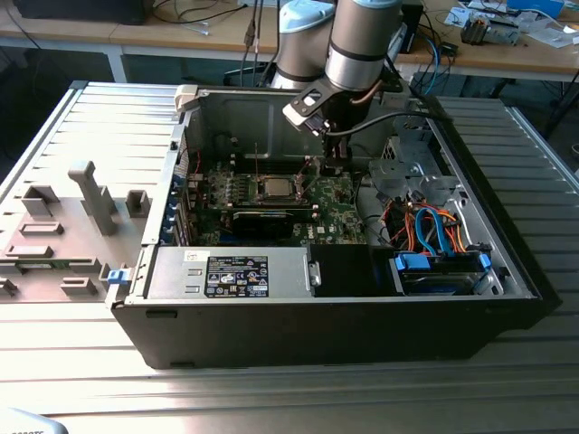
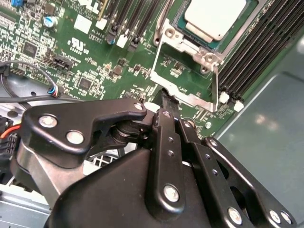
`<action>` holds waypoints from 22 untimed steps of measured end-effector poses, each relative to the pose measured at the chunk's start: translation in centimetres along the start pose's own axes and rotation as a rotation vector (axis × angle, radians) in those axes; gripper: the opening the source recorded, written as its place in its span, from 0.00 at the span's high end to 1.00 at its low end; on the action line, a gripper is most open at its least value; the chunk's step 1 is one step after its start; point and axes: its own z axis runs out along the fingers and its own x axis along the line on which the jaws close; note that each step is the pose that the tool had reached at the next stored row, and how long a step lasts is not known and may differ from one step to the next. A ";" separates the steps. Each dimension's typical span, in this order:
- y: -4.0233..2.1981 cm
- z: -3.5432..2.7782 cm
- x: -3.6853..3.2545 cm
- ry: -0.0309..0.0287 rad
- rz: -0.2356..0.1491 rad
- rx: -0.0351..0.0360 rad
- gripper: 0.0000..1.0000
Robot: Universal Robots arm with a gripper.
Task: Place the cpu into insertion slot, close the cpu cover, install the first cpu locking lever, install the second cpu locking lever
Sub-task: 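Close the cpu cover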
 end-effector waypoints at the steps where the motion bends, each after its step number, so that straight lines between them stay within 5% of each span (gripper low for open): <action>1: -0.12 0.00 0.00 0.0000 0.000 -0.0001 0.89; 22: -1.97 0.32 0.03 0.0005 0.000 -0.0004 0.89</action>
